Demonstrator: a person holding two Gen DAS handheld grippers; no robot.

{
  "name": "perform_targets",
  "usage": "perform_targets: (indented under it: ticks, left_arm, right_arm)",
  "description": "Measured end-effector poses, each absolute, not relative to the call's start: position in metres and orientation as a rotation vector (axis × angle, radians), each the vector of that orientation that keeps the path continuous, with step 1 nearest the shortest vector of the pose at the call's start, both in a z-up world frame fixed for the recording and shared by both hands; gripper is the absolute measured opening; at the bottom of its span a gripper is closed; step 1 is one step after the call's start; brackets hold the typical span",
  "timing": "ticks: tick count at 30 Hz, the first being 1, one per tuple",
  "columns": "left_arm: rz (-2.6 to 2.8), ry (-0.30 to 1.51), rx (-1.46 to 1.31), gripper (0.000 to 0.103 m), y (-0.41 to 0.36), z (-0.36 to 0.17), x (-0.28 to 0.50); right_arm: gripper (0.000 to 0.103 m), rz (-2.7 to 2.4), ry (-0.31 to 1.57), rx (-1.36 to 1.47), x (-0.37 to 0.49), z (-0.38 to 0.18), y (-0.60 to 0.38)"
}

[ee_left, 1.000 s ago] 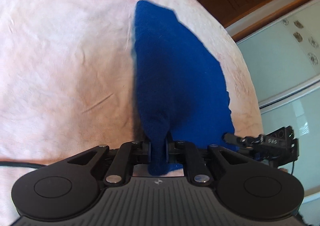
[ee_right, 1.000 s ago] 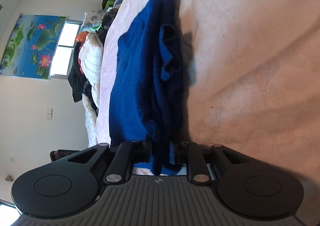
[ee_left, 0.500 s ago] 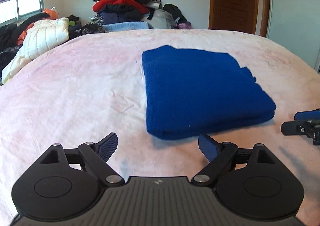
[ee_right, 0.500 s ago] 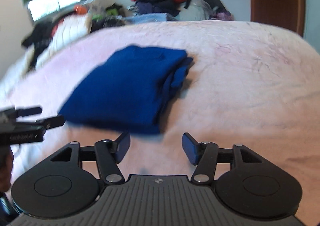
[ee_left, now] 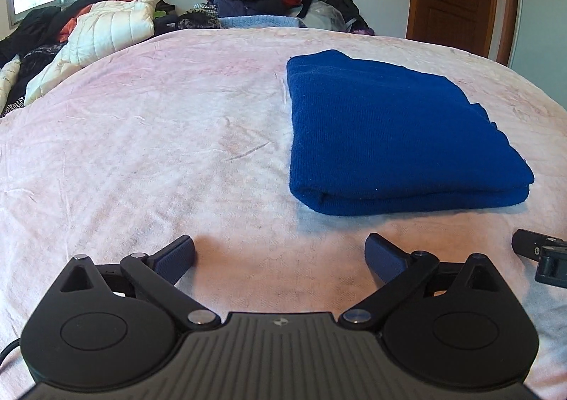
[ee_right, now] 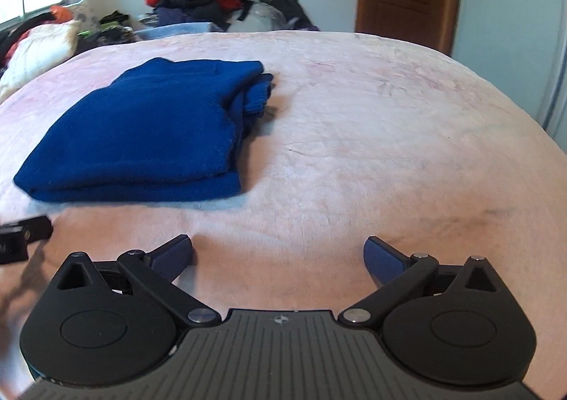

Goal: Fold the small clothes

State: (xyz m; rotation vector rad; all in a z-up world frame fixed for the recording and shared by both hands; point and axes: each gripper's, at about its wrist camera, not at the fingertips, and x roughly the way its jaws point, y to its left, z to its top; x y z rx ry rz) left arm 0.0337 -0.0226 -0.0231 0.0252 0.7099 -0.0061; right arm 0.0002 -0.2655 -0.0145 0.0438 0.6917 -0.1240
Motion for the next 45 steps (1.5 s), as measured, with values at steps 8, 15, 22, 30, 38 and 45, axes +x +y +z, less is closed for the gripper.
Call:
perform_targets:
  ticks: [8, 15, 22, 30, 38, 45]
  left_arm:
    - [-0.011, 0.712, 0.026, 0.103, -0.023, -0.024, 0.038]
    - [-0.01, 0.71, 0.027, 0.103, -0.024, -0.024, 0.038]
    - [-0.008, 0.709, 0.028, 0.103, -0.024, -0.024, 0.037]
    - [-0.009, 0.709, 0.028, 0.103, -0.024, -0.024, 0.037]
    - [-0.009, 0.708, 0.028, 0.103, -0.024, -0.025, 0.037]
    - [-0.009, 0.708, 0.028, 0.103, -0.024, -0.025, 0.037]
  right_arm:
    - [0.103, -0.077, 0.772, 0.031, 0.003, -0.009, -0.256]
    - [0.103, -0.067, 0.679, 0.027, -0.003, -0.017, -0.251]
    - [0.103, -0.072, 0.677, 0.029, 0.002, -0.017, -0.25]
    - [0.103, -0.067, 0.672, 0.036, 0.002, -0.019, -0.252]
    - [0.103, -0.067, 0.672, 0.036, 0.002, -0.019, -0.252]
    - [0.103, -0.064, 0.672, 0.039, 0.002, -0.019, -0.252]
